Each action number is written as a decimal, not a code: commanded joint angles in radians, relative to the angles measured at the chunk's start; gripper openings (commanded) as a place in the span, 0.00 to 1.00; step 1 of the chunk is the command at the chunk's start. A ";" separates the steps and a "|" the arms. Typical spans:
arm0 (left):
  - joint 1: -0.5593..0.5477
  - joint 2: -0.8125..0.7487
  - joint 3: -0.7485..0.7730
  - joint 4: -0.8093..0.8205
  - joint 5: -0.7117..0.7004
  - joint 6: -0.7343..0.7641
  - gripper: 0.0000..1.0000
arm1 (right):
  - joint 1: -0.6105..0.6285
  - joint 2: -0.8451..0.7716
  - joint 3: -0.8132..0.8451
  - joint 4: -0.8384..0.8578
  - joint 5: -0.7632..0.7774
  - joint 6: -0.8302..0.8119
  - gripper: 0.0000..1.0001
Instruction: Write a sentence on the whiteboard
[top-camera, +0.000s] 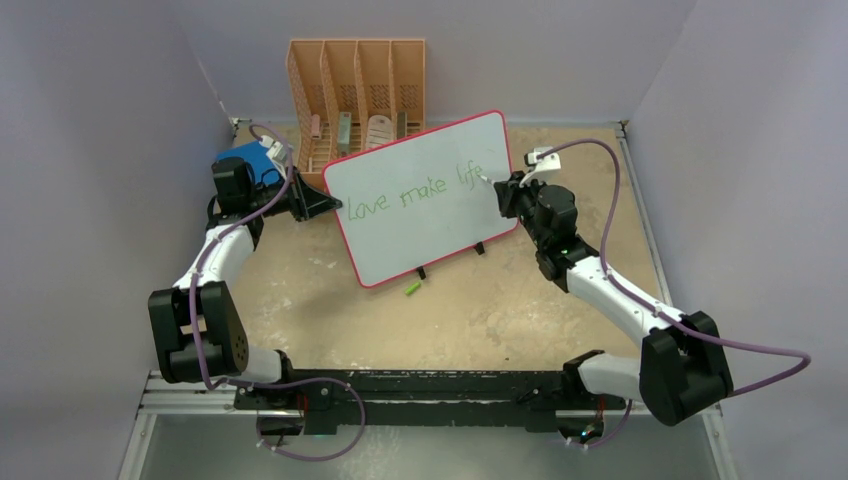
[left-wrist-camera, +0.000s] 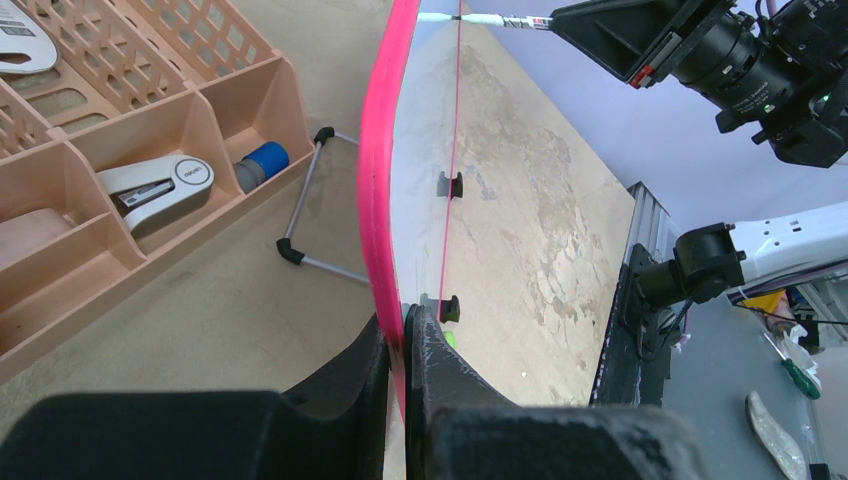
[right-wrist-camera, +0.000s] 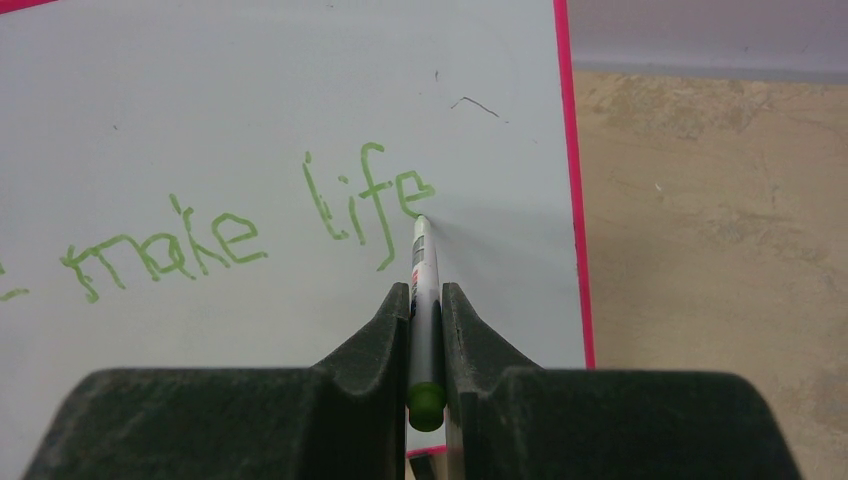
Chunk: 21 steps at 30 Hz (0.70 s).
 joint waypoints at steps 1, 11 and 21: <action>0.009 -0.037 0.023 0.063 0.005 0.041 0.00 | -0.002 -0.007 0.003 -0.012 0.056 0.015 0.00; 0.008 -0.039 0.023 0.062 0.003 0.043 0.00 | -0.002 -0.027 -0.002 0.002 0.067 0.014 0.00; 0.009 -0.038 0.020 0.061 -0.002 0.043 0.00 | -0.002 -0.127 -0.033 0.043 0.063 -0.024 0.00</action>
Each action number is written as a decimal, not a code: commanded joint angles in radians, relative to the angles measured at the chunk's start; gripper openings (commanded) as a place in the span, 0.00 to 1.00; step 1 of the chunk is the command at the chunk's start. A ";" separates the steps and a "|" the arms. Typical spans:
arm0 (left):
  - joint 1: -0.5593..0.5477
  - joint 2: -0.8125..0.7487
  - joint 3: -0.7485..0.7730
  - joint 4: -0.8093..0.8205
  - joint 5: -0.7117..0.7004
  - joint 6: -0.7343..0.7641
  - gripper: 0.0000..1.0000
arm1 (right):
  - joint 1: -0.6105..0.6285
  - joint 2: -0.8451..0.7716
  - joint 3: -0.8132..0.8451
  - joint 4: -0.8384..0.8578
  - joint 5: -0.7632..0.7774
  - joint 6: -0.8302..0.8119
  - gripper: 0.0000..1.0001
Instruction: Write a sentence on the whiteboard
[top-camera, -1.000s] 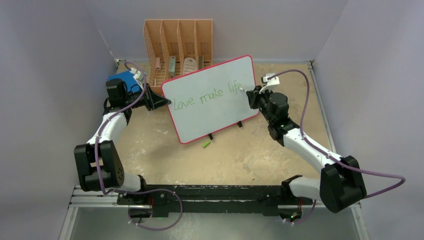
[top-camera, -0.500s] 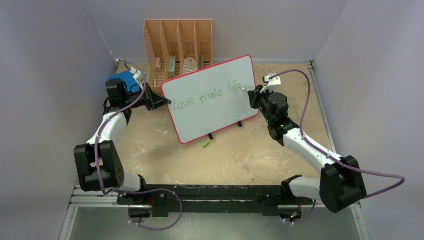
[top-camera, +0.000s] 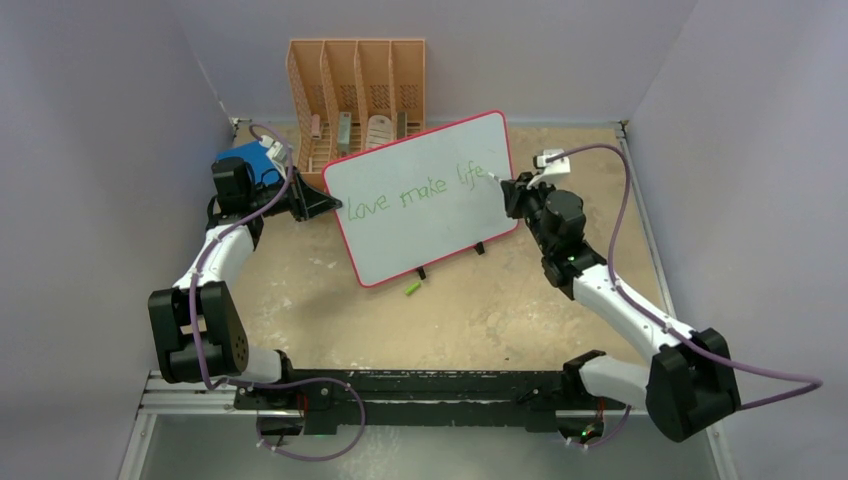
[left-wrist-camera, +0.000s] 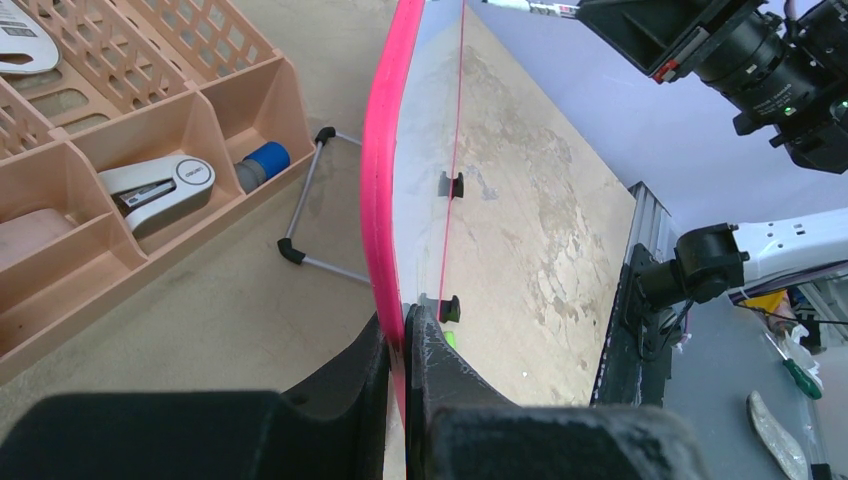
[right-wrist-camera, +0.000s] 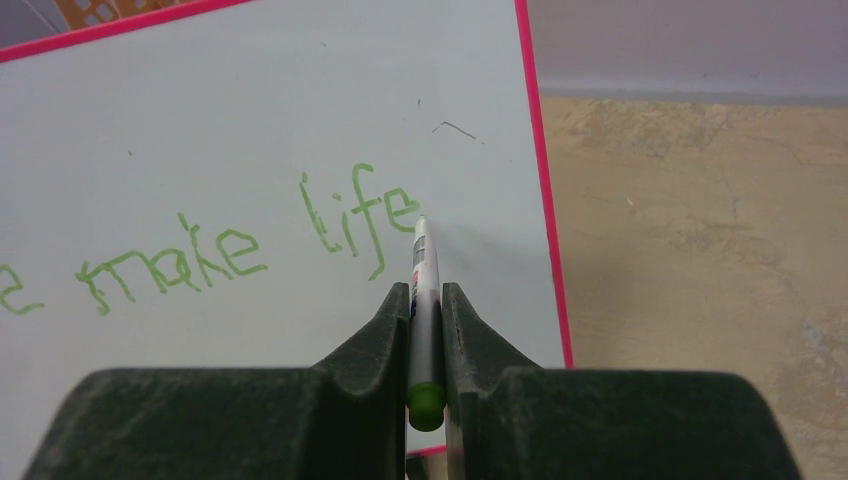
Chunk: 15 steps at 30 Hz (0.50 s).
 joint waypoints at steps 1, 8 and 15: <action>0.008 -0.039 0.020 0.061 -0.002 0.041 0.00 | -0.003 -0.078 -0.020 0.049 0.007 -0.019 0.00; 0.008 -0.040 0.017 0.070 -0.006 0.034 0.00 | 0.037 -0.144 -0.043 0.040 -0.015 -0.024 0.00; 0.008 -0.051 0.005 0.092 -0.012 0.017 0.00 | 0.194 -0.185 -0.057 0.020 0.083 -0.052 0.00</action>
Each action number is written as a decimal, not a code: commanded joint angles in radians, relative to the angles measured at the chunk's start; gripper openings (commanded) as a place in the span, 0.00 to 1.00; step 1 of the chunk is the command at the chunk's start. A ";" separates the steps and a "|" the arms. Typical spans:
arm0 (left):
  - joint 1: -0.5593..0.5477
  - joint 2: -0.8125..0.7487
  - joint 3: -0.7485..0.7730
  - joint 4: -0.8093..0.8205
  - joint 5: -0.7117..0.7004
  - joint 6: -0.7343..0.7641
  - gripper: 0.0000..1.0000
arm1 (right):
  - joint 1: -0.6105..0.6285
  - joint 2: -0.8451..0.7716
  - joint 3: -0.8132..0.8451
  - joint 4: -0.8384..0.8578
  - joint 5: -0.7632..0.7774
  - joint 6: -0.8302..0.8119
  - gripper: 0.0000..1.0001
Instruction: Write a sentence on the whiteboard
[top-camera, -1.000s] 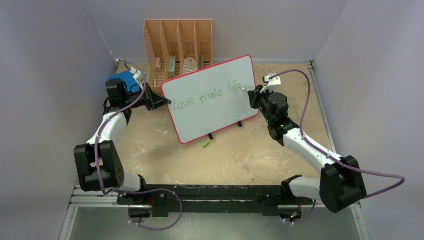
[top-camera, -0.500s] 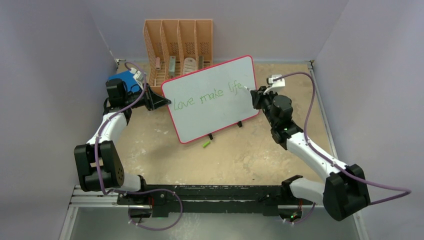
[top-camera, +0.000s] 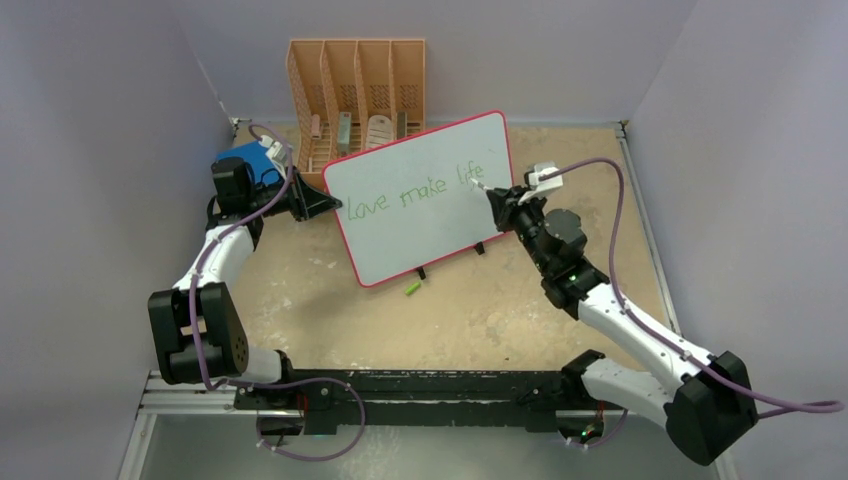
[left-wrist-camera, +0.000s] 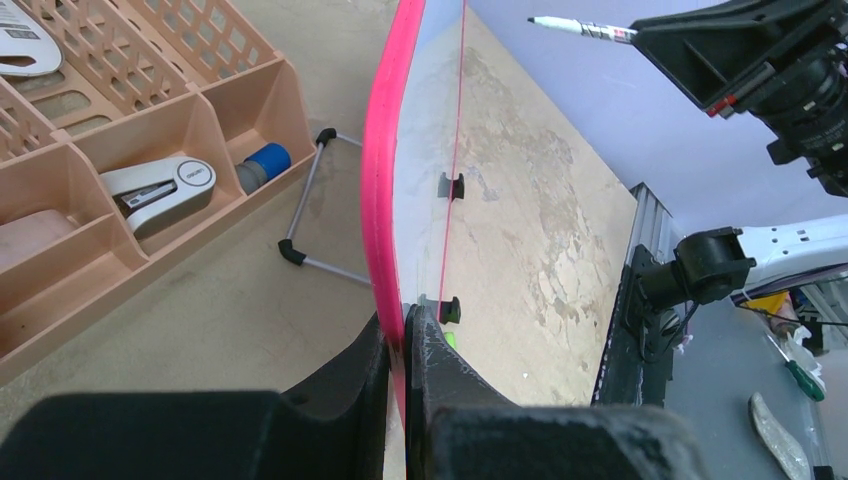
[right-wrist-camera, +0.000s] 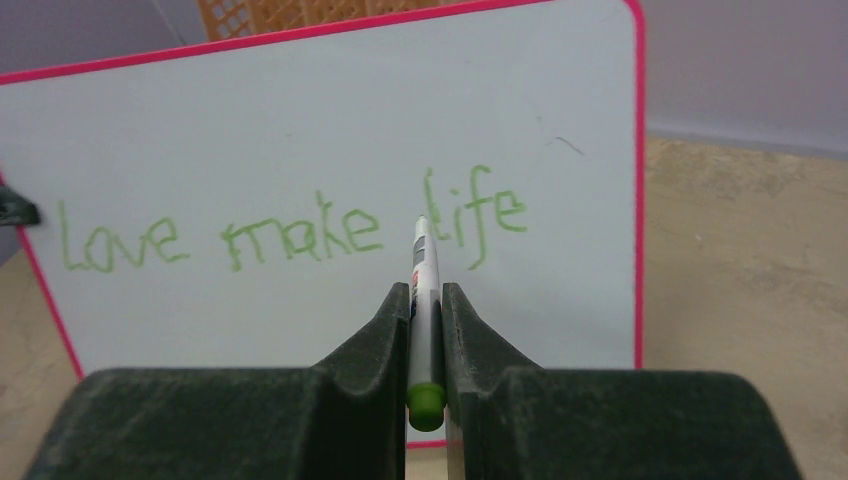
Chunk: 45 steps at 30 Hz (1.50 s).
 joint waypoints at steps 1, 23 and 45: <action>0.009 -0.049 0.003 0.092 -0.008 0.018 0.00 | 0.099 -0.035 -0.006 0.023 0.074 -0.032 0.00; 0.006 -0.056 -0.008 0.119 -0.023 -0.005 0.00 | 0.436 0.088 -0.066 0.195 0.188 -0.049 0.00; 0.005 -0.036 -0.002 0.106 -0.022 0.005 0.00 | 0.450 0.257 -0.060 0.325 0.214 -0.063 0.00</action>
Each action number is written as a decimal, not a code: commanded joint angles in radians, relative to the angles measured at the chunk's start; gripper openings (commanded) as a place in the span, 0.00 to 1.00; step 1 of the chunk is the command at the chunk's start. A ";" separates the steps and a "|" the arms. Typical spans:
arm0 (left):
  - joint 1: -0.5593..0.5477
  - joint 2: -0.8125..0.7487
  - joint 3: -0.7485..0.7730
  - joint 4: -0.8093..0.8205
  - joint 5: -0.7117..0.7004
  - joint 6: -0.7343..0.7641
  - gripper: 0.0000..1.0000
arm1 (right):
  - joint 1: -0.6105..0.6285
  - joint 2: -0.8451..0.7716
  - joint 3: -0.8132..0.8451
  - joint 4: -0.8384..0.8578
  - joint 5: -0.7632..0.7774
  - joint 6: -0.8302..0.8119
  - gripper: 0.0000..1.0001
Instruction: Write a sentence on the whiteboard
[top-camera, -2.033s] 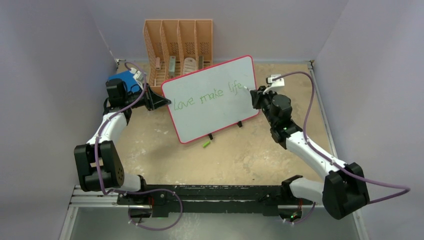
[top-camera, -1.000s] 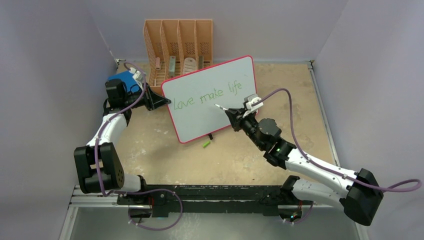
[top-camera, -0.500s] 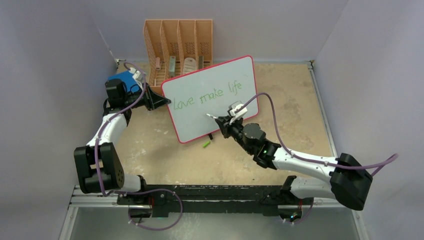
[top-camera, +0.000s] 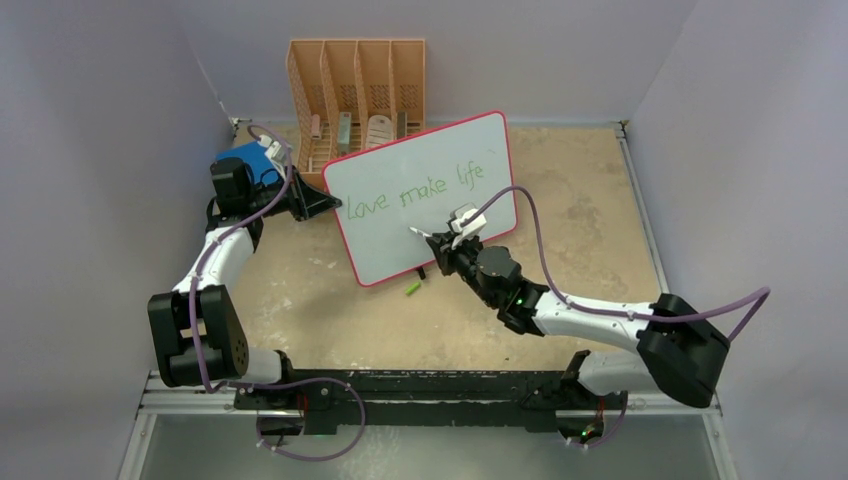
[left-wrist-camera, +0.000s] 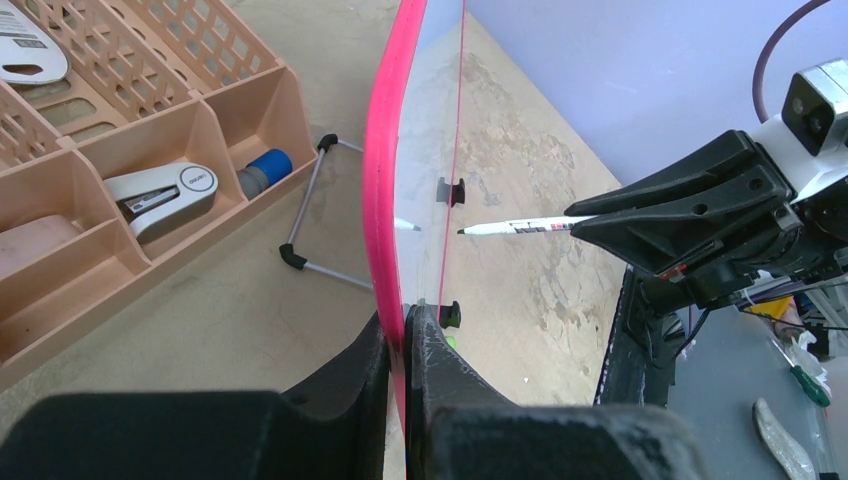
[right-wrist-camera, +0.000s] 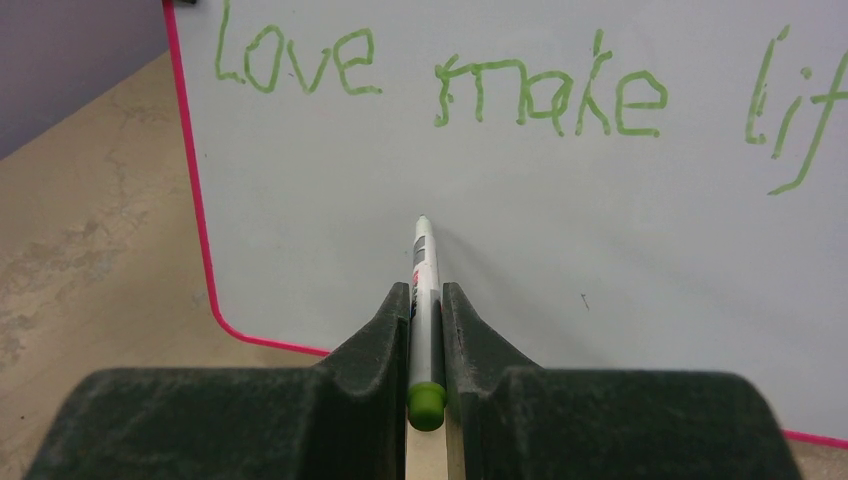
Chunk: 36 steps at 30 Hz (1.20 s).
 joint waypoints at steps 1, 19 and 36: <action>0.005 -0.019 0.009 0.075 -0.013 0.029 0.00 | 0.006 0.010 0.017 0.084 0.027 -0.017 0.00; 0.005 -0.020 0.013 0.067 -0.012 0.036 0.00 | 0.006 0.068 0.047 0.098 0.068 -0.012 0.00; 0.005 -0.027 0.016 0.065 -0.009 0.035 0.00 | 0.006 0.092 0.084 0.105 0.002 -0.044 0.00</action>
